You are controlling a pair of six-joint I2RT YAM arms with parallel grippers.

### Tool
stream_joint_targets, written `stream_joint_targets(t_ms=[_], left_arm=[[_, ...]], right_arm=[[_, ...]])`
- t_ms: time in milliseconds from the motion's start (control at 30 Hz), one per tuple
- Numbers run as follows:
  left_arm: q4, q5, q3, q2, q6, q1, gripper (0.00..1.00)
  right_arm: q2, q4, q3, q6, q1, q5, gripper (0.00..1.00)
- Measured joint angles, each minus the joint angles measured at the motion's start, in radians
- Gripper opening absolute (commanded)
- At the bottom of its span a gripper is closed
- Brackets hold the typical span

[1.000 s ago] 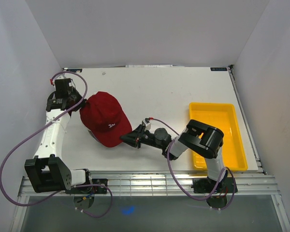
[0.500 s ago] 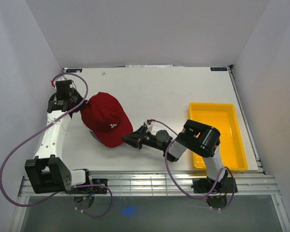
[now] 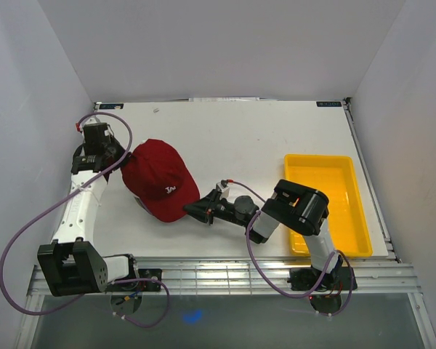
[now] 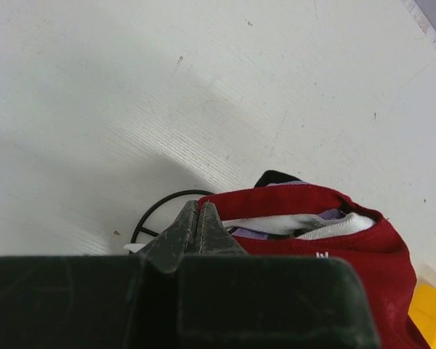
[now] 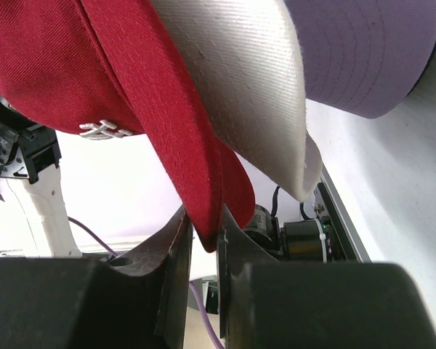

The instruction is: Stack the hats

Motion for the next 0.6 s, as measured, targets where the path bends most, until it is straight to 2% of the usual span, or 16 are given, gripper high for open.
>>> stream_joint_targets(t_ms=[33, 133, 167, 267, 400, 600], left_arm=[[0.000, 0.000, 0.000, -0.001, 0.000, 0.001, 0.00], [-0.001, 0.000, 0.000, -0.002, 0.003, 0.002, 0.15], [-0.001, 0.000, 0.000, -0.003, 0.004, 0.003, 0.25], [-0.009, -0.014, 0.000, -0.007, 0.009, 0.008, 0.44], [-0.032, -0.031, 0.000, -0.008, 0.012, 0.019, 0.57], [-0.055, -0.039, 0.008, -0.015, 0.011, 0.021, 0.63]], right_arm=[[0.000, -0.001, 0.002, -0.001, 0.000, -0.002, 0.08], [-0.001, -0.017, 0.010, -0.009, 0.000, -0.006, 0.08], [-0.003, -0.027, 0.013, -0.014, 0.000, -0.008, 0.08], [-0.016, -0.060, 0.018, -0.030, 0.000, -0.013, 0.08], [-0.022, -0.082, 0.018, -0.039, -0.001, -0.016, 0.08], [-0.029, -0.098, 0.018, -0.047, -0.002, -0.016, 0.08]])
